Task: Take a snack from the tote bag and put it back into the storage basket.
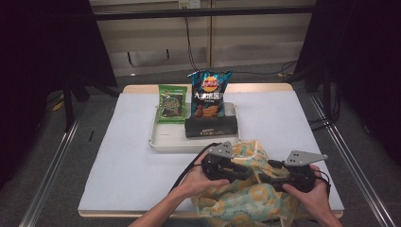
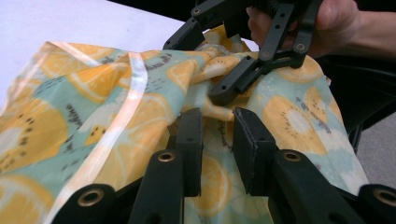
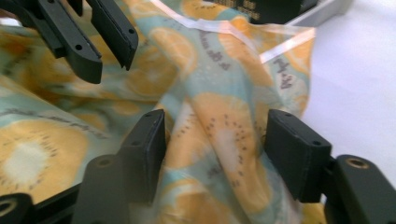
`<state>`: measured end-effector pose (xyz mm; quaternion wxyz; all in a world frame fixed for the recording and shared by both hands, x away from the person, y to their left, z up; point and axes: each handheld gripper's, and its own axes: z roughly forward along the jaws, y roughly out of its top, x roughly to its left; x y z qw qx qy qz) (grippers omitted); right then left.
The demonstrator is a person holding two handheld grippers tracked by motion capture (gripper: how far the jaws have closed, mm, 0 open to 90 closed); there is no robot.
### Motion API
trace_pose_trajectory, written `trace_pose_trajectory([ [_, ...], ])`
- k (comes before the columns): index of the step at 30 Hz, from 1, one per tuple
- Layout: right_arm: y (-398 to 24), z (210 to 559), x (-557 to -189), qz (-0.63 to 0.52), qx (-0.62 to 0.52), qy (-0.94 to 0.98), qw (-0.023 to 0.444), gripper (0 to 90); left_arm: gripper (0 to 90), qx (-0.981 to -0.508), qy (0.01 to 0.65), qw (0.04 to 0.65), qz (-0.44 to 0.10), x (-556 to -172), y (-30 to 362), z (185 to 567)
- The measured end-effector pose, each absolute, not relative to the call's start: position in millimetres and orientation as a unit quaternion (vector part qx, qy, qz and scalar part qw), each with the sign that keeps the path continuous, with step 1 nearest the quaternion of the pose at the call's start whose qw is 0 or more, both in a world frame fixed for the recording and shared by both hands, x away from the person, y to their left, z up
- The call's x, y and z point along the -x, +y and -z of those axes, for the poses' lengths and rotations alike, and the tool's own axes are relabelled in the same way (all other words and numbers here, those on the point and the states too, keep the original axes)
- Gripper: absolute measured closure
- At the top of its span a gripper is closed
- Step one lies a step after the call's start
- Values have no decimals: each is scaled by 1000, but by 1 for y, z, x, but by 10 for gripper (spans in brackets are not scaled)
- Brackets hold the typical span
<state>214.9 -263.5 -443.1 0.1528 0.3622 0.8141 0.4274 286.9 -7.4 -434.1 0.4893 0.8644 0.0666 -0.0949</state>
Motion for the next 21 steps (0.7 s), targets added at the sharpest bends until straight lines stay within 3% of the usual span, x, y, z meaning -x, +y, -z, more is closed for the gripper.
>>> trace_pose_trajectory([
  [2, -268, 440, -214, -439, -365, 806, 155, 633, 709, -866, 67, 486, 95, -289, -12, 436],
  [7, -280, 435, -212, -442, -382, 795, 166, 822, 692, -873, 66, 476, 83, -293, -22, 441],
  [11, -289, 433, -209, -443, -391, 787, 178, 870, 689, -877, 67, 471, 68, -296, -29, 443],
  [21, -309, 433, -207, -430, -421, 773, 200, 882, 558, -879, 44, 471, 56, -303, -44, 443],
])
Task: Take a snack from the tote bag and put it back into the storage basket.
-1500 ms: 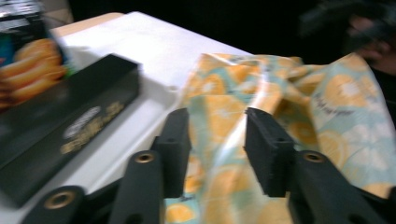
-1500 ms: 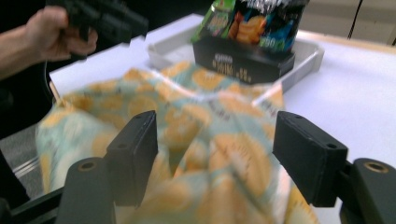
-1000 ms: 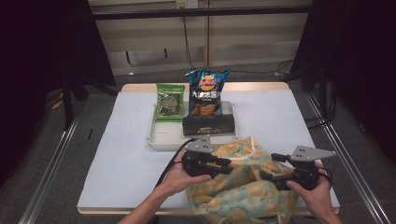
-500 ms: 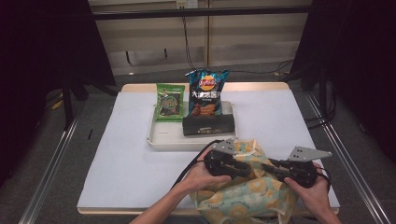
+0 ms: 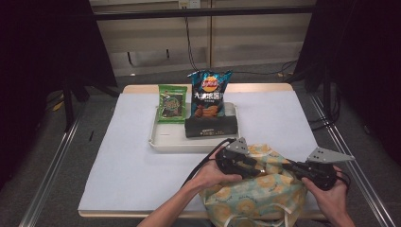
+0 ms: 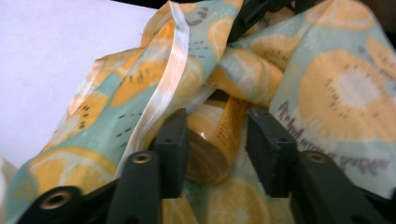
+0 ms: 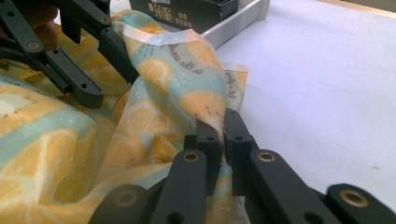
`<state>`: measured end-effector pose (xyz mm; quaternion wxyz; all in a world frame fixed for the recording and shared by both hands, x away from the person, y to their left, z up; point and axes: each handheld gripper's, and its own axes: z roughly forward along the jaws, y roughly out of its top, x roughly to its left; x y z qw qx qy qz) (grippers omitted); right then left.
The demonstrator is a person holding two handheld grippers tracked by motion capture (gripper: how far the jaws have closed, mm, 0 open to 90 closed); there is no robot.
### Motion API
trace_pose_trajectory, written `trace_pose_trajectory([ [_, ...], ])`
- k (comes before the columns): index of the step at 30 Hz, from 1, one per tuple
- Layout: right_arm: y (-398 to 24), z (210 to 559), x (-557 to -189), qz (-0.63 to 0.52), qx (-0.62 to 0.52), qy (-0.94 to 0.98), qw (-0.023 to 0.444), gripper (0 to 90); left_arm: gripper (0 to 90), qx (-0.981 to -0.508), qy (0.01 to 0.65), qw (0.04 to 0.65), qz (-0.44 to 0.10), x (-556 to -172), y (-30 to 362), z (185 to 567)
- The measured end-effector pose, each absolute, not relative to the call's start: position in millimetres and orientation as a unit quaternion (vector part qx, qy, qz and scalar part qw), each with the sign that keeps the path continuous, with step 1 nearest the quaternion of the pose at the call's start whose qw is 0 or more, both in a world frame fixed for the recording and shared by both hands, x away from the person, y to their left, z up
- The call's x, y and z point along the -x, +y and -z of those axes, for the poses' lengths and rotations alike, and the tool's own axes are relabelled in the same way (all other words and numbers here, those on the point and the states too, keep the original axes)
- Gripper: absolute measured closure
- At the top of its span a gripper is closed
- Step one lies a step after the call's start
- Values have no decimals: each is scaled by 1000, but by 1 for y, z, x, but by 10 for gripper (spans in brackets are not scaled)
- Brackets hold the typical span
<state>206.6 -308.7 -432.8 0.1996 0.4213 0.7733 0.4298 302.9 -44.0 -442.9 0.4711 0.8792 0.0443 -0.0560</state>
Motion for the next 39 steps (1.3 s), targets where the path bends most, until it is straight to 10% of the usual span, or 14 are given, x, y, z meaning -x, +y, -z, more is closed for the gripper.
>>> trace_pose_trajectory([
  [23, -311, 443, -212, -424, -426, 777, 185, 881, 252, -889, 6, 453, 70, -318, -67, 460],
  [39, -308, 444, -212, -422, -424, 781, 180, 876, 275, -907, -39, 417, 44, -303, -81, 473],
])
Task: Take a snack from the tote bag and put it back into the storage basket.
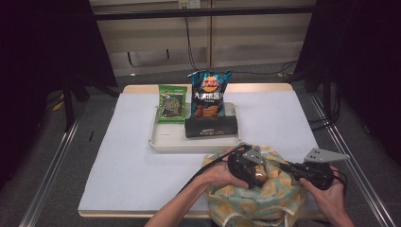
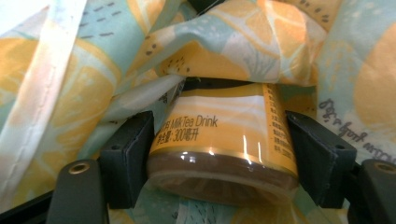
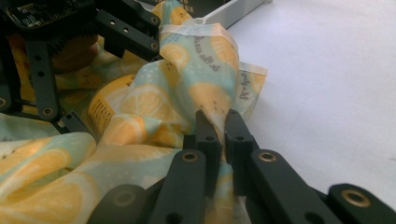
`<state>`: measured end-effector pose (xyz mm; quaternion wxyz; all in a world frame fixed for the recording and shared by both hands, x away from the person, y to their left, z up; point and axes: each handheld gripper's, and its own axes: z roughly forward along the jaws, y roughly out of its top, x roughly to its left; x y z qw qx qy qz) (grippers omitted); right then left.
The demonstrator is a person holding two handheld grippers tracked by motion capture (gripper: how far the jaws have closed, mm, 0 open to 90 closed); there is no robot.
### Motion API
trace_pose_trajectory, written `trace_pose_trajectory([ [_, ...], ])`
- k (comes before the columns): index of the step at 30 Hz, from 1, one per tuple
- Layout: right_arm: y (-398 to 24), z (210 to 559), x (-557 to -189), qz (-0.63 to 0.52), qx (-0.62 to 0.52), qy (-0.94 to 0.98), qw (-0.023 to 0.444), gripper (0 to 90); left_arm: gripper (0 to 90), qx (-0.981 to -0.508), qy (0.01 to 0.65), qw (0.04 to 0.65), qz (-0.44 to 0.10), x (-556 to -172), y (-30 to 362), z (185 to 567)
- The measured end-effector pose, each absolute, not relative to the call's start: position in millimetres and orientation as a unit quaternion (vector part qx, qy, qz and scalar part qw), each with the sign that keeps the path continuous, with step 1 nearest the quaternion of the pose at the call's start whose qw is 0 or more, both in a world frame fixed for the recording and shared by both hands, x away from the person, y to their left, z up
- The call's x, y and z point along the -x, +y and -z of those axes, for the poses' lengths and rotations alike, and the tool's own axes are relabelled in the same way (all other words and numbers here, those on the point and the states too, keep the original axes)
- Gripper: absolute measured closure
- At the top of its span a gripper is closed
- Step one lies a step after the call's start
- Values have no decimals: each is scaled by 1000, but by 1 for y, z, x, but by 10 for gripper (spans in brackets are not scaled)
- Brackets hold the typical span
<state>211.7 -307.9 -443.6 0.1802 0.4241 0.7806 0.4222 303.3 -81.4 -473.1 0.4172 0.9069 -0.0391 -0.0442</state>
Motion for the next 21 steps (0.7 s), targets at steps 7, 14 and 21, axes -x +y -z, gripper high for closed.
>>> trace_pose_trajectory([
  [7, -308, 442, -211, -425, -418, 783, 181, 875, 297, -915, -34, 398, 52, -302, -80, 469],
  [14, -313, 438, -208, -434, -420, 775, 187, 877, 301, -917, -15, 393, 68, -298, -70, 462],
  [21, -316, 436, -207, -437, -421, 772, 192, 877, 301, -920, 1, 388, 59, -296, -47, 450],
])
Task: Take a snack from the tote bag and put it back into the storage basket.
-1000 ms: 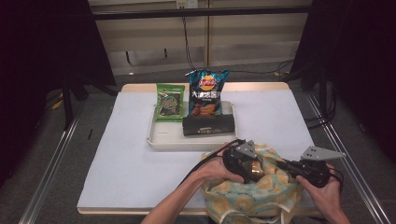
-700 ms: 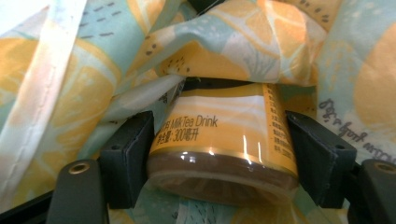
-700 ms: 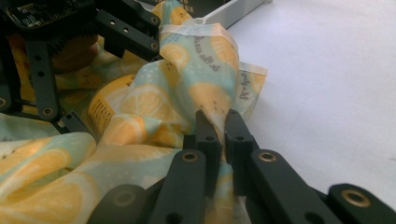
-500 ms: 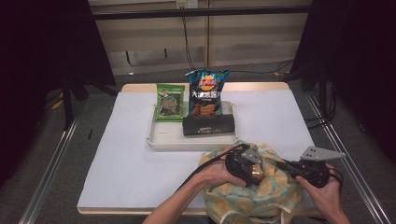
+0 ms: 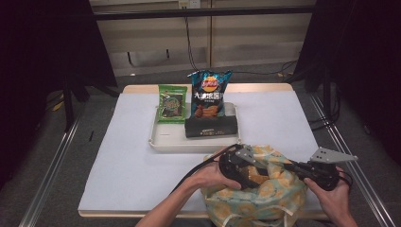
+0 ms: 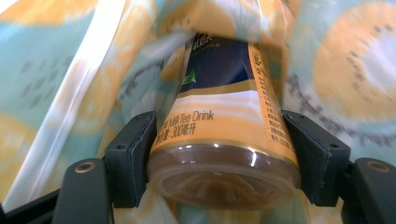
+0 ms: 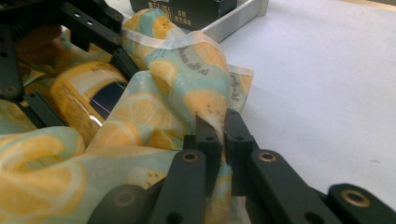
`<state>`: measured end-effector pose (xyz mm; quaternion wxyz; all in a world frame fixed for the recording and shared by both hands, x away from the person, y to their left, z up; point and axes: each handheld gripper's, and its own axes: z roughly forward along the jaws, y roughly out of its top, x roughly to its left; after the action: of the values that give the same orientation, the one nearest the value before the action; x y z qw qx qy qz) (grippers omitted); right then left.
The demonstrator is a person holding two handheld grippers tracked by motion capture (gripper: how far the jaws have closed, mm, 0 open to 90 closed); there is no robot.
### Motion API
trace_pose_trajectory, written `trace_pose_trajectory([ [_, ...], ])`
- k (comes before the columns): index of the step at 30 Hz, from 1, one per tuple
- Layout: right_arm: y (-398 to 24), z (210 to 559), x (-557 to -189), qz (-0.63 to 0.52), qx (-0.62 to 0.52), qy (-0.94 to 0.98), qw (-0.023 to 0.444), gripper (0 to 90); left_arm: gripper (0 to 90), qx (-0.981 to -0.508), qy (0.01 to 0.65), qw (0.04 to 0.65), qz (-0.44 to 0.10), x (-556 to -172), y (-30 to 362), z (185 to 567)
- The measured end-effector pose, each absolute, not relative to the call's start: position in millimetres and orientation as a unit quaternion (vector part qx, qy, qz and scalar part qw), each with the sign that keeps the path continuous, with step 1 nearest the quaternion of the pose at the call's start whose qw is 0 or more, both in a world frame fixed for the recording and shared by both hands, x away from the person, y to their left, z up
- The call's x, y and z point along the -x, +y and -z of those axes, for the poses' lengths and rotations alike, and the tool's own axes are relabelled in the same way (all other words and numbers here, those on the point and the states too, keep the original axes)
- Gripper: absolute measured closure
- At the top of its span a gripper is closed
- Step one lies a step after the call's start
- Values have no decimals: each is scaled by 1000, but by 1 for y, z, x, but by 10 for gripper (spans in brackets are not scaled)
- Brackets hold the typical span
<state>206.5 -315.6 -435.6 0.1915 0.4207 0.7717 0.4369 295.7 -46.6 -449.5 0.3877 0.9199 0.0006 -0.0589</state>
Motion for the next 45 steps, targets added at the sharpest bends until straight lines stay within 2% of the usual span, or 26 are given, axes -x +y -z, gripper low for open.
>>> trace_pose_trajectory([
  [18, -308, 441, -207, -422, -410, 787, 186, 854, 300, -923, 47, 378, 52, -295, 29, 451],
  [26, -309, 444, -207, -419, -412, 788, 182, 837, 298, -927, 56, 366, 53, -298, 47, 456],
  [31, -305, 446, -206, -418, -408, 792, 179, 780, 296, -931, 49, 358, 48, -298, 47, 459],
  [35, -305, 446, -206, -424, -403, 792, 175, 681, 294, -927, 62, 366, 59, -299, 48, 462],
  [37, -304, 446, -206, -425, -400, 793, 174, 671, 291, -925, 67, 368, 66, -300, 49, 462],
  [42, -303, 444, -204, -439, -395, 789, 170, 562, 283, -921, 67, 377, 65, -300, 50, 462],
  [43, -304, 443, -204, -447, -391, 787, 168, 537, 280, -926, 71, 365, 63, -300, 52, 458],
  [45, -305, 442, -204, -457, -393, 780, 170, 500, 263, -915, 74, 391, 67, -300, 53, 457],
])
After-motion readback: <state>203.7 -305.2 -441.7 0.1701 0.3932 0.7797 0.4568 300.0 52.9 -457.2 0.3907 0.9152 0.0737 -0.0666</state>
